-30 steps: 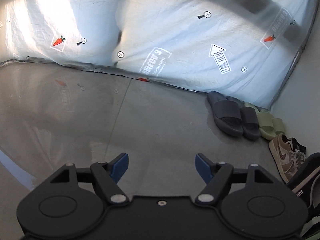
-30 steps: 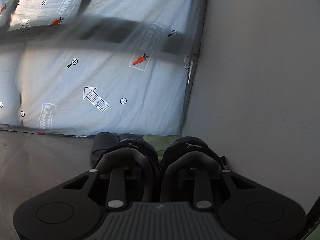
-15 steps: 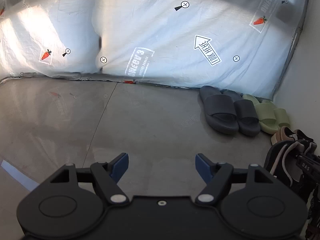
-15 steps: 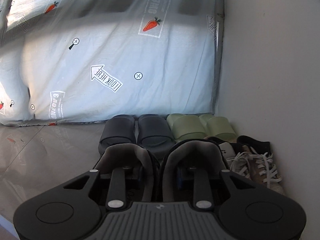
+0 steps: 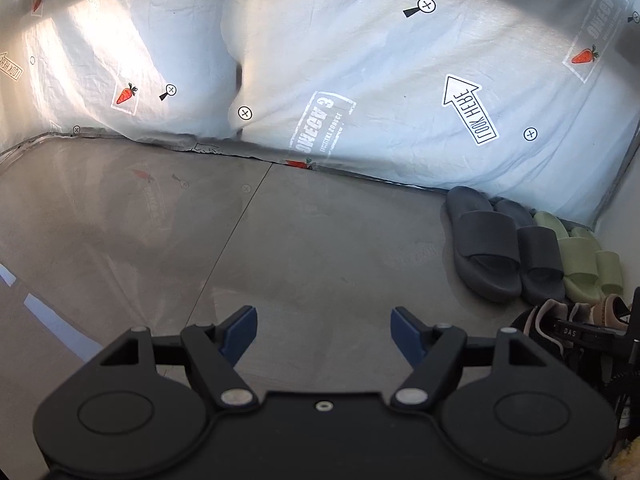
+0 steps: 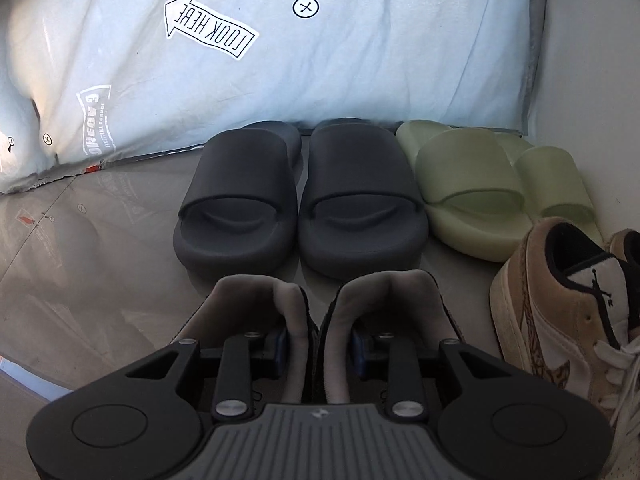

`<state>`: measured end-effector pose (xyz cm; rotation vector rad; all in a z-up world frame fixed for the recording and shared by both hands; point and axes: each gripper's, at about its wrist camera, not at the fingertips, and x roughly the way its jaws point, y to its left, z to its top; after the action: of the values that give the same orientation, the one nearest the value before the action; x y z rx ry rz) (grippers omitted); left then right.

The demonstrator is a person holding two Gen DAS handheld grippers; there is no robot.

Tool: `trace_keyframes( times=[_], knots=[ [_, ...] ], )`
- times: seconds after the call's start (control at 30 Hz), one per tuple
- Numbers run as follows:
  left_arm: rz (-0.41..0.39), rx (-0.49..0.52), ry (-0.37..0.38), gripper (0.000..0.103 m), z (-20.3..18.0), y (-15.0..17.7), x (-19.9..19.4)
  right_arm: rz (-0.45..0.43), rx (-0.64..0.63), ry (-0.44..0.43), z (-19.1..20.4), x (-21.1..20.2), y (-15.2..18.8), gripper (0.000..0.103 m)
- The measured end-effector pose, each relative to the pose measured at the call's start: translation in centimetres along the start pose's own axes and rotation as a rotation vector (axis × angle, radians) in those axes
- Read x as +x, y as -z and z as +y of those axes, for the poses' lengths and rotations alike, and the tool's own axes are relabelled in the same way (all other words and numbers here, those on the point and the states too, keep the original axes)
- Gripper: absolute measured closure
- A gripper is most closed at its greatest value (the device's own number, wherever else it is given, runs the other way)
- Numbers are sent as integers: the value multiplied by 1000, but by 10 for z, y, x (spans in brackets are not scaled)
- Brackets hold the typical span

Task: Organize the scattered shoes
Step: 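Lower the black Puma sneakers beside the tan sneakers and open the right gripper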

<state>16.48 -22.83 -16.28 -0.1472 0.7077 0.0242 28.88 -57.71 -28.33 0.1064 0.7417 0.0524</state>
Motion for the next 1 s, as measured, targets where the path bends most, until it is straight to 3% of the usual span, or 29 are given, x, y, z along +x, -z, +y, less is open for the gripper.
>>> trace_keyframes(
  times=[0.23,0.5,0.67,0.83,1.0],
  knots=[
    [28,33,36,29,-14,2,11,38,9,-41,-8,16,-16,67],
    [38,12,69,29,-12,3,12,197,-61,-31,-4,25,-25,64],
    [21,-7,74,29,-5,4,6,233,-27,-32,-7,23,-26,64],
    [21,-35,77,29,3,8,2,199,22,-71,-12,9,-26,63],
    [15,-47,74,29,9,11,-1,90,126,-121,-22,-45,-17,43]
  ],
)
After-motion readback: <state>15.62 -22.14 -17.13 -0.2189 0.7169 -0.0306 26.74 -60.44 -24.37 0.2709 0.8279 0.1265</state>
